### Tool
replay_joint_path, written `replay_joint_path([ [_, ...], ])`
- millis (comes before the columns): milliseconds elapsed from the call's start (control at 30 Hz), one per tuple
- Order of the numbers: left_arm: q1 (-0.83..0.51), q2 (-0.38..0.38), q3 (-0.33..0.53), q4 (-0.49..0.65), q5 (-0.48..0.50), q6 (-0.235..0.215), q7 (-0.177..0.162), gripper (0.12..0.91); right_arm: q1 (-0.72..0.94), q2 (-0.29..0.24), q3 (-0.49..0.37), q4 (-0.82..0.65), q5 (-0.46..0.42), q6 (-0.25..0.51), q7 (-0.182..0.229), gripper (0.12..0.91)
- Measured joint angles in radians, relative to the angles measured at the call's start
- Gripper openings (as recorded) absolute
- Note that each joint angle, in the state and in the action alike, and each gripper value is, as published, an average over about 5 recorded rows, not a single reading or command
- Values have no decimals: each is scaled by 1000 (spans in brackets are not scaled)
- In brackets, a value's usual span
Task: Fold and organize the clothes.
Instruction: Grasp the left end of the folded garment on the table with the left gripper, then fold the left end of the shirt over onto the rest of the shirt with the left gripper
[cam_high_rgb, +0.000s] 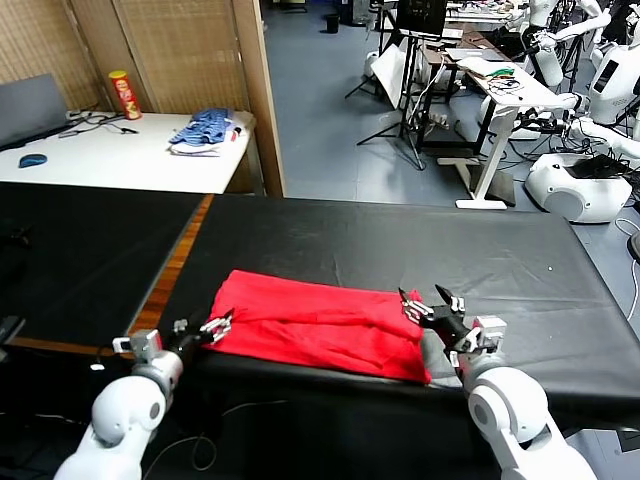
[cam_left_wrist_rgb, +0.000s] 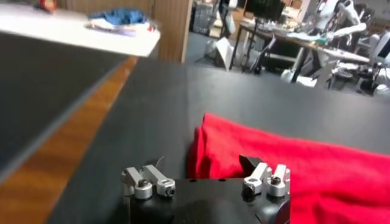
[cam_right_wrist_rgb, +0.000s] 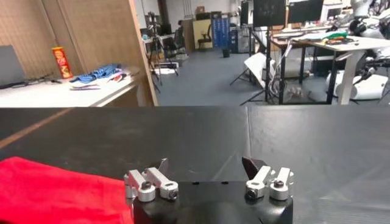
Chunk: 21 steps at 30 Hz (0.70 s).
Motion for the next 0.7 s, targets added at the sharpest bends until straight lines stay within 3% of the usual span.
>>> replay_joint_path([
  [267,1,-17,-3,9,-35,8,3,275,-10,11,-7,10,-29,9,-4,798],
  [367,-4,-12,-6,8,-24,9,-2,162,-14,14,-8,13,-41,14,-6,798],
  [533,-2,21,-20,-2,127,-47,-5,152,-25,21,-1,25,-45,17,-5,798],
  [700,11,119,-60,21,324,-127,-9,149,-38,31,2,35,-53,20,-5,798],
])
